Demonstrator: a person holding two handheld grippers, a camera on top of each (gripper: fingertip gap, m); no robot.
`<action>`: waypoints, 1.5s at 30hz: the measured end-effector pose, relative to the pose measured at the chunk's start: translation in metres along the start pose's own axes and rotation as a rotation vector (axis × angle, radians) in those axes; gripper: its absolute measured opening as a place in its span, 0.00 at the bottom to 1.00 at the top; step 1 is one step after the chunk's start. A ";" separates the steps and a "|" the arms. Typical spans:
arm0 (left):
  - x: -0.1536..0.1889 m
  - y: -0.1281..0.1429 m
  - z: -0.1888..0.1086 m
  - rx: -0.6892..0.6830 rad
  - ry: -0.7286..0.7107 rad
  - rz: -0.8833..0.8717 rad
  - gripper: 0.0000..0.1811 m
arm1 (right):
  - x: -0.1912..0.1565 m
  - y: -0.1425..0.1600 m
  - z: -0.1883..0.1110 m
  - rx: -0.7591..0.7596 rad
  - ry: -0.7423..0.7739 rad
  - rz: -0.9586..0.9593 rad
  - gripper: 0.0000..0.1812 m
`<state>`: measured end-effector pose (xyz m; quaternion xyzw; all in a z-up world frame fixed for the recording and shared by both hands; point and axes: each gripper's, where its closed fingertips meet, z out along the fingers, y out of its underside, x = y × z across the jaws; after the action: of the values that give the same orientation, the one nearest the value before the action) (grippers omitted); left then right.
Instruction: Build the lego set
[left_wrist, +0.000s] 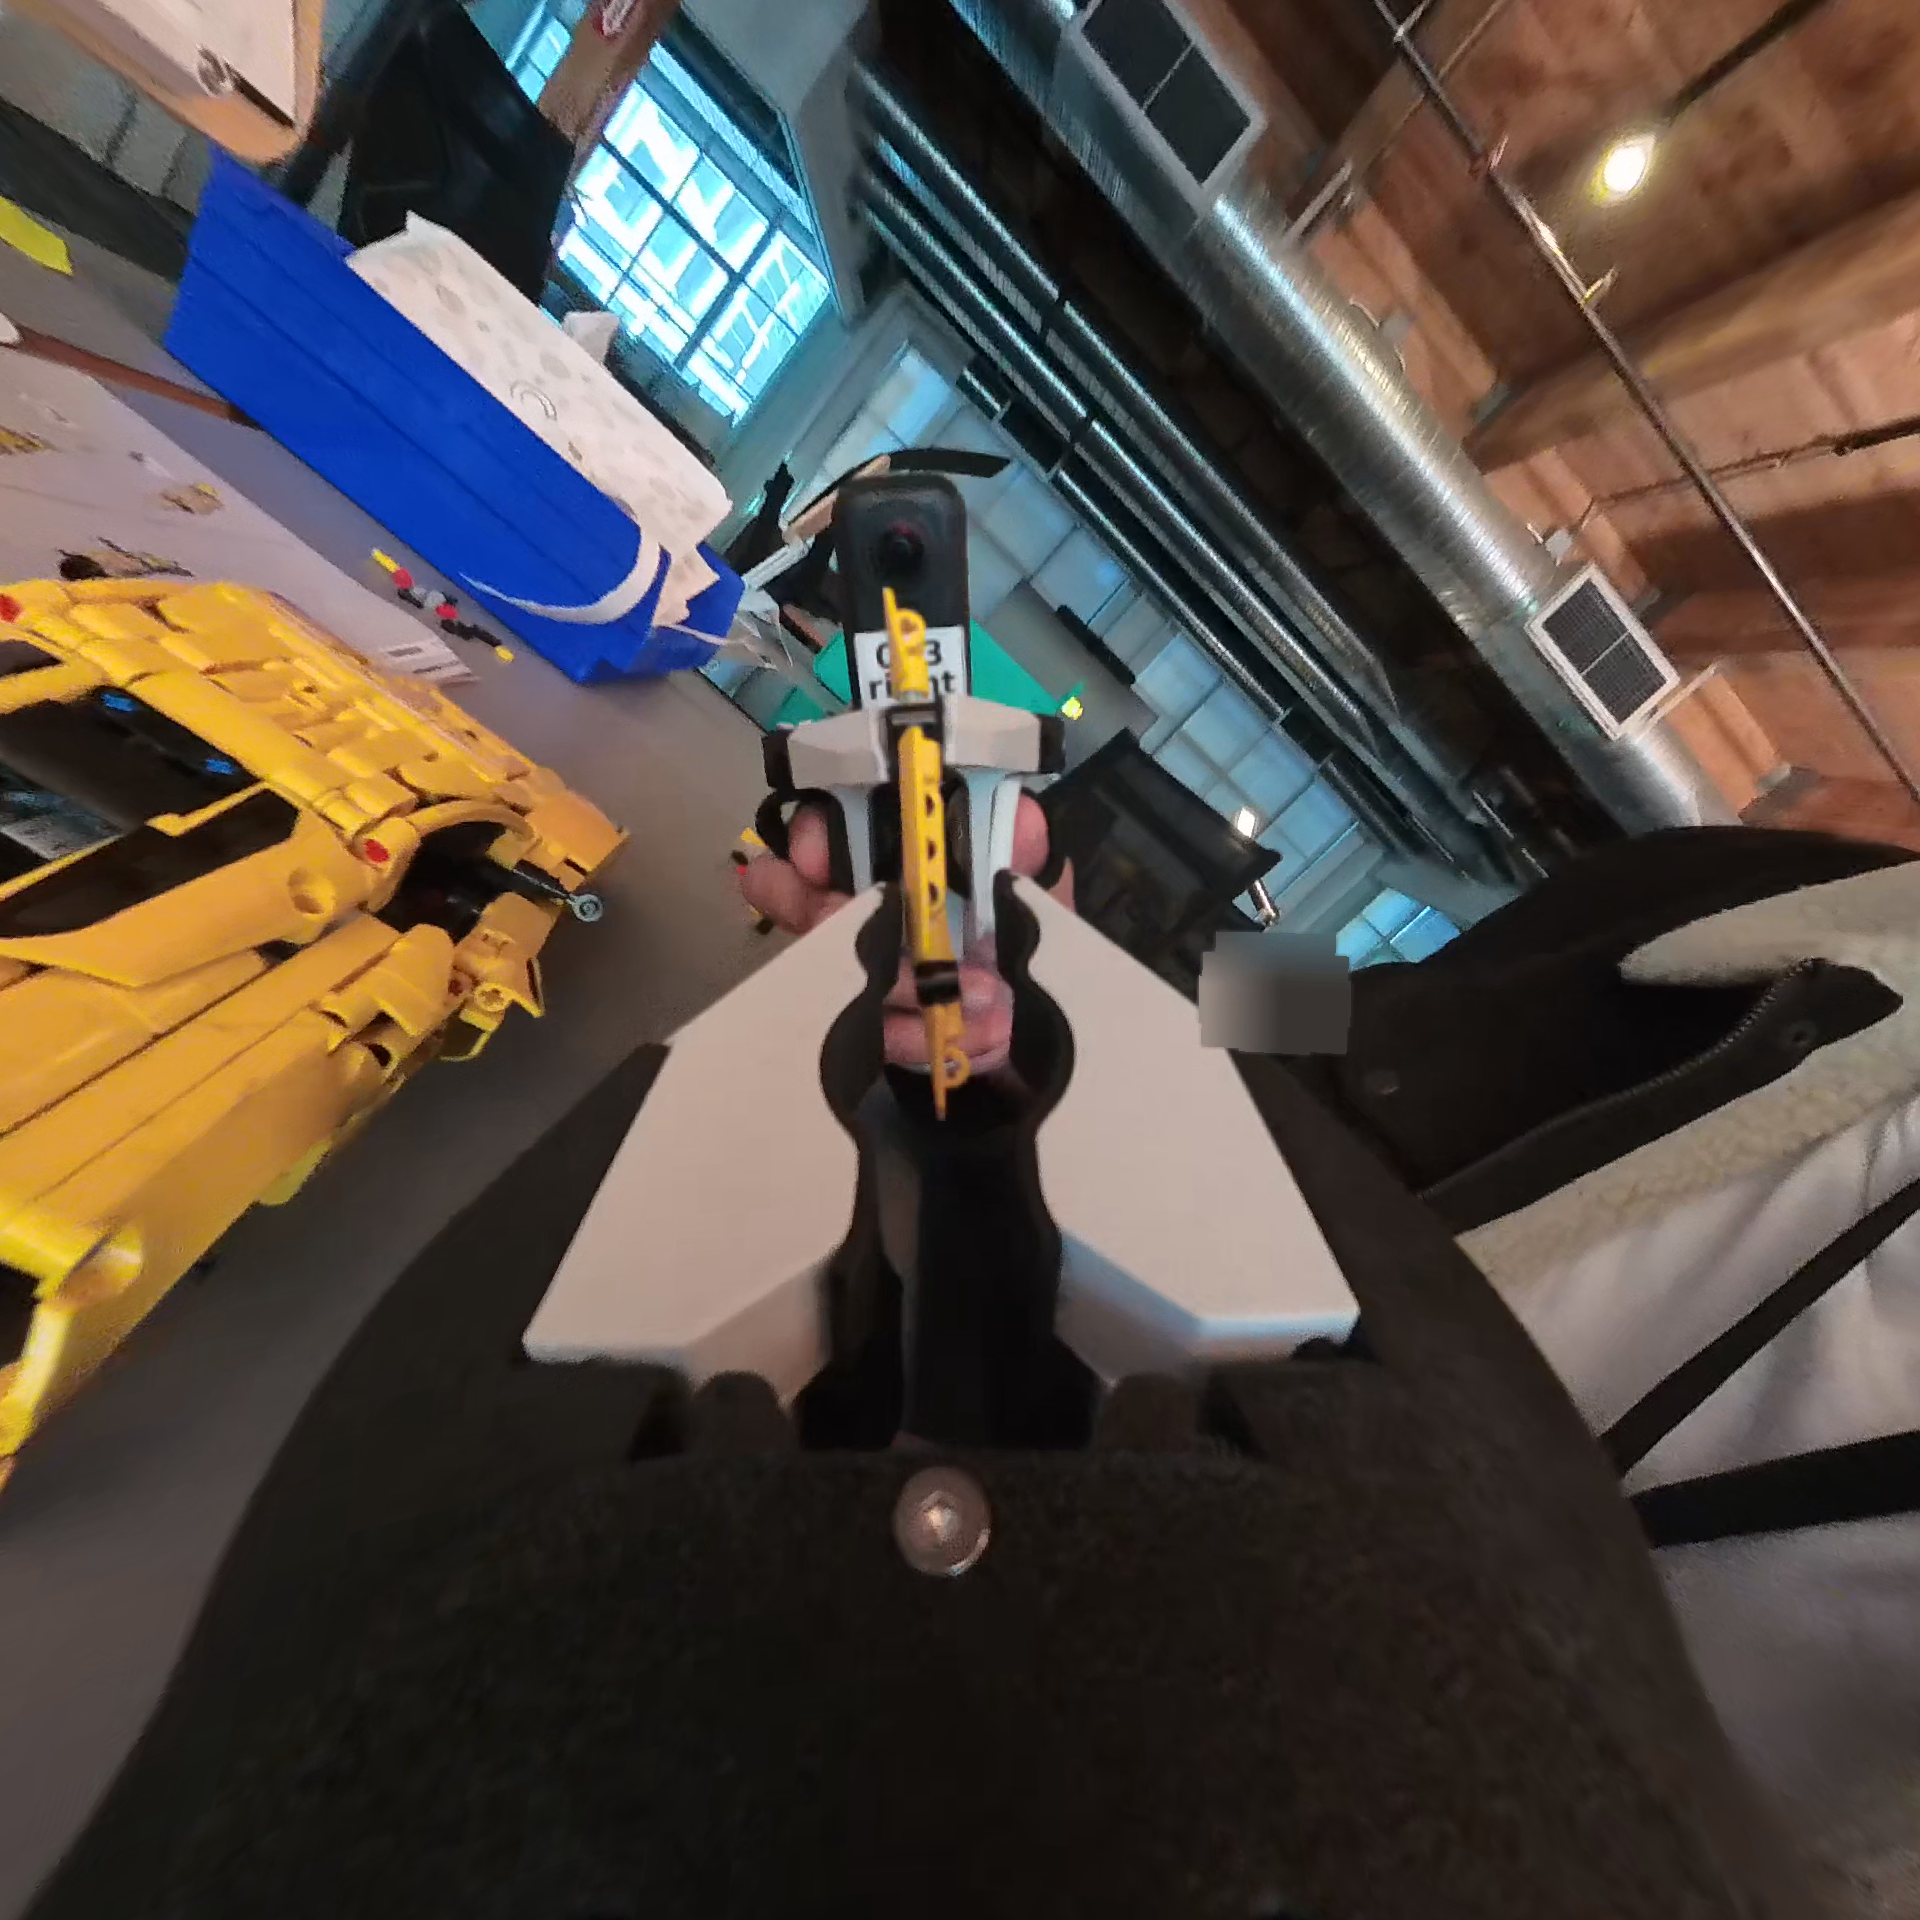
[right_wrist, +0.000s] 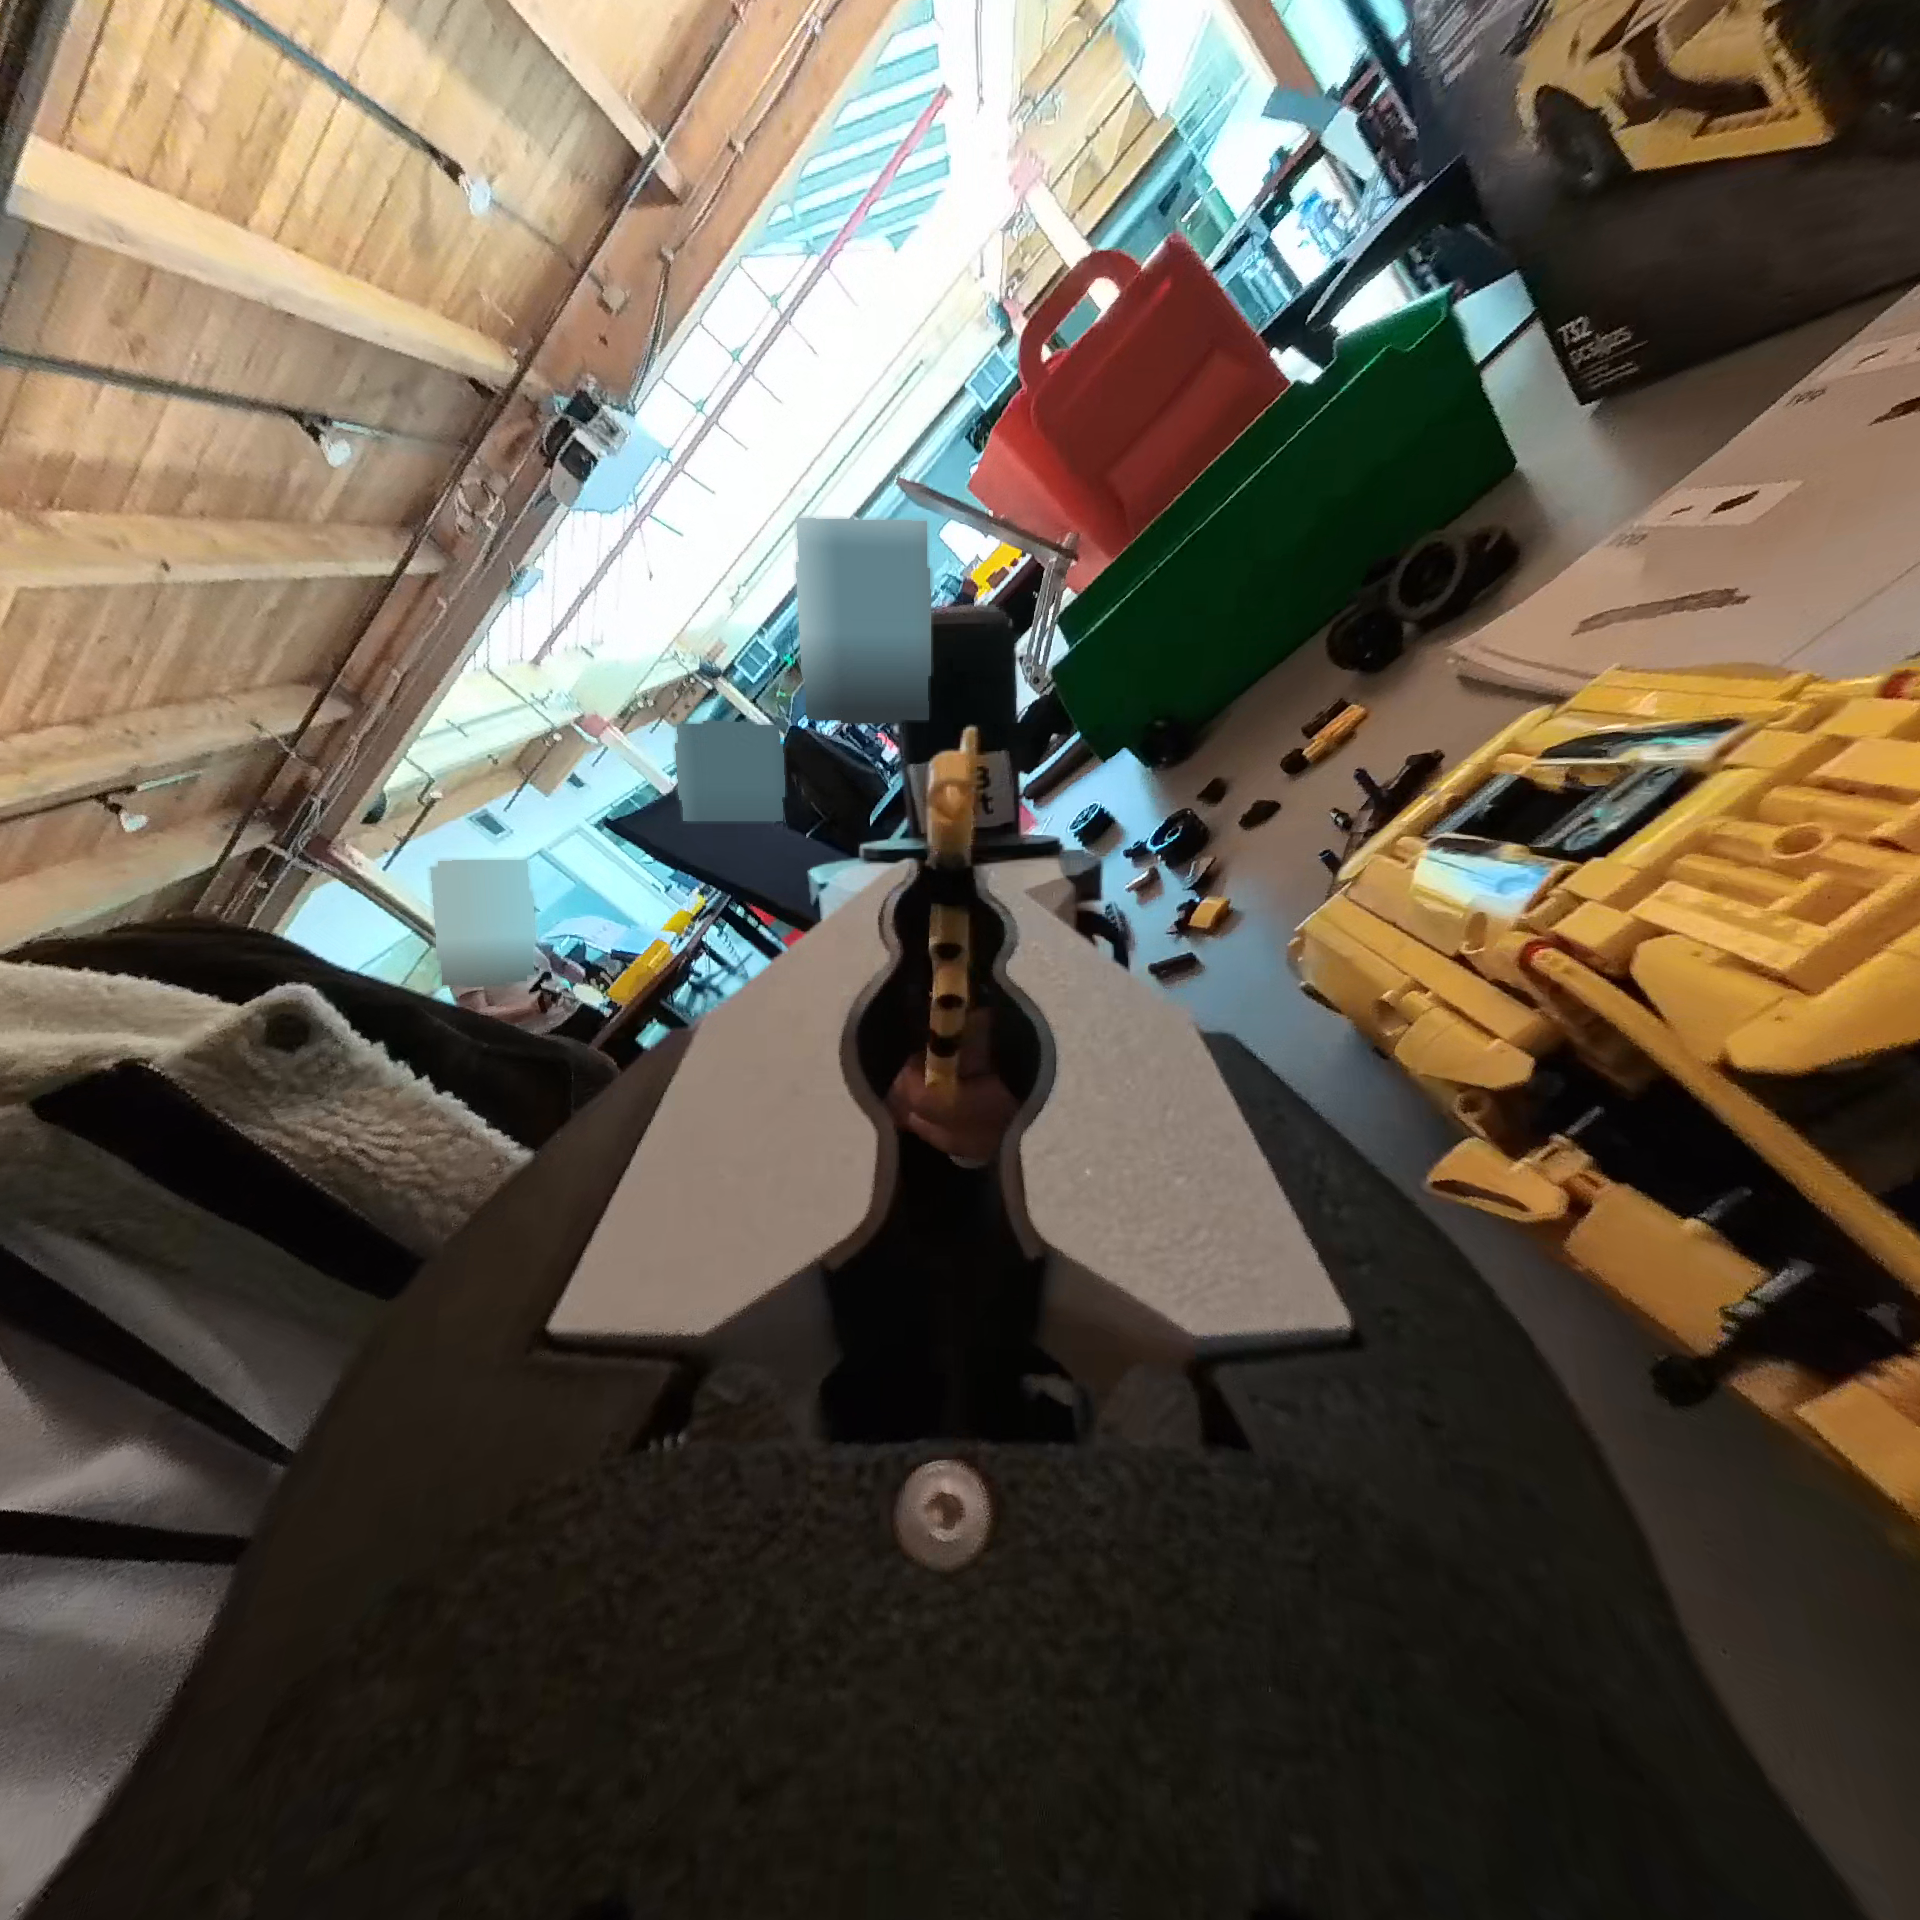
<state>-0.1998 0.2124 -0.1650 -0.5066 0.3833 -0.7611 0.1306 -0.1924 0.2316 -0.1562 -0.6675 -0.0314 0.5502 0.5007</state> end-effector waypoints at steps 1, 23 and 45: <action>-0.001 -0.001 0.000 0.007 -0.003 0.000 0.08 | -0.001 0.002 0.002 -0.011 0.001 -0.011 0.04; -0.023 0.028 0.000 -0.181 -0.169 0.086 0.04 | 0.037 0.024 -0.020 -0.593 0.760 -1.070 0.29; -0.030 0.032 -0.001 -0.203 -0.216 0.119 0.03 | 0.044 0.032 -0.018 -0.597 0.707 -1.063 0.26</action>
<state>-0.1938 0.2086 -0.2083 -0.5724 0.4712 -0.6507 0.1641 -0.1780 0.2301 -0.2115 -0.8095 -0.3381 -0.0509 0.4773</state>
